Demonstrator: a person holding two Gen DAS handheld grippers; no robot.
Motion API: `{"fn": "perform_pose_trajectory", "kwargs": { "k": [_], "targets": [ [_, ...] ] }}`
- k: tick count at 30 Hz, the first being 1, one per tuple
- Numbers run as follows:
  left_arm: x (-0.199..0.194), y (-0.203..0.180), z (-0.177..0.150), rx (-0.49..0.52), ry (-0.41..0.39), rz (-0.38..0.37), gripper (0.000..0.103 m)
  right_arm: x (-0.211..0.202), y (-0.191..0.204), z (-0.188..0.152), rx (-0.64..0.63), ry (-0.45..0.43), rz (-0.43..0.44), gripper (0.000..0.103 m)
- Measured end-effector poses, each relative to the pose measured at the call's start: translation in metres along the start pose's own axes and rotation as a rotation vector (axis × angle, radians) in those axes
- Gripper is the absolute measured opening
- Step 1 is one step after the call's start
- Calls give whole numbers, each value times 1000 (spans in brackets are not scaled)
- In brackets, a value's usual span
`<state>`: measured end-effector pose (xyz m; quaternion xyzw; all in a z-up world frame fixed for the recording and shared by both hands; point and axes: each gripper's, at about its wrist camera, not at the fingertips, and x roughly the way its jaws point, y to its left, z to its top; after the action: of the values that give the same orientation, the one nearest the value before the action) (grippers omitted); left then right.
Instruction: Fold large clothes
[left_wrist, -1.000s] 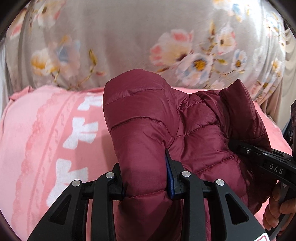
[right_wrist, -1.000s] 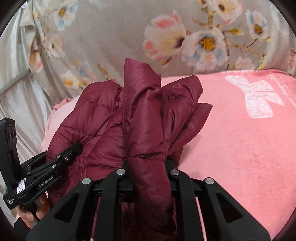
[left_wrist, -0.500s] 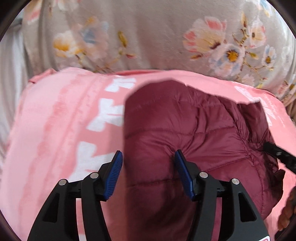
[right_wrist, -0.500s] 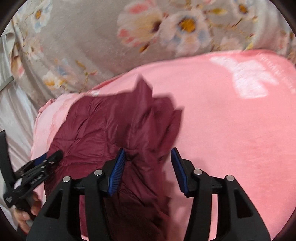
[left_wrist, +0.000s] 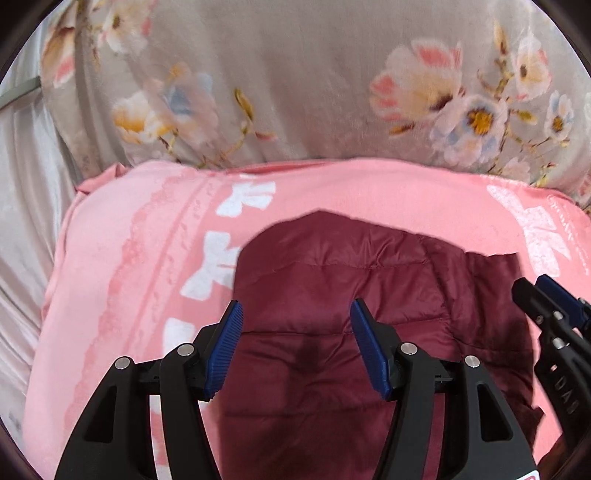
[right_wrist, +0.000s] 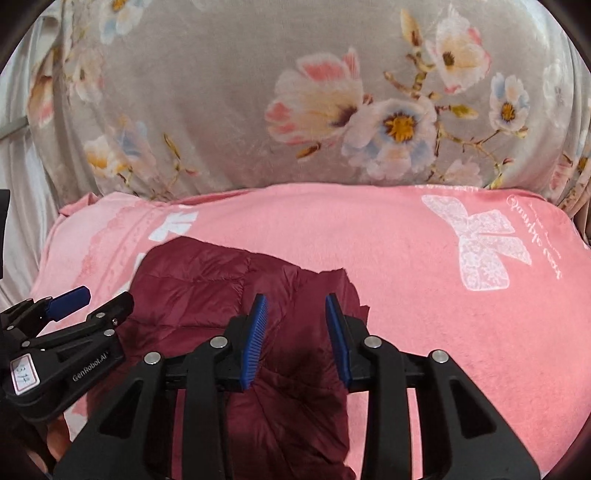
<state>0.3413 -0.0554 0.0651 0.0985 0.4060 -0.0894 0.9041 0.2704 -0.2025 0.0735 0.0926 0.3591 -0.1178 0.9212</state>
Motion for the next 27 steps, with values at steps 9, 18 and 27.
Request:
{"fn": "perform_pose_trajectory", "kwargs": {
  "k": [9, 18, 27],
  "targets": [
    [42, -19, -19, 53, -8, 74, 63, 52, -8, -30, -7, 68, -26, 32],
    [56, -21, -26, 28, -44, 84, 70, 68, -9, -42, -8, 51, -21, 32],
    [64, -22, -31, 23, -71, 97, 74, 70, -7, -44, -12, 43, -28, 32]
  ]
}}
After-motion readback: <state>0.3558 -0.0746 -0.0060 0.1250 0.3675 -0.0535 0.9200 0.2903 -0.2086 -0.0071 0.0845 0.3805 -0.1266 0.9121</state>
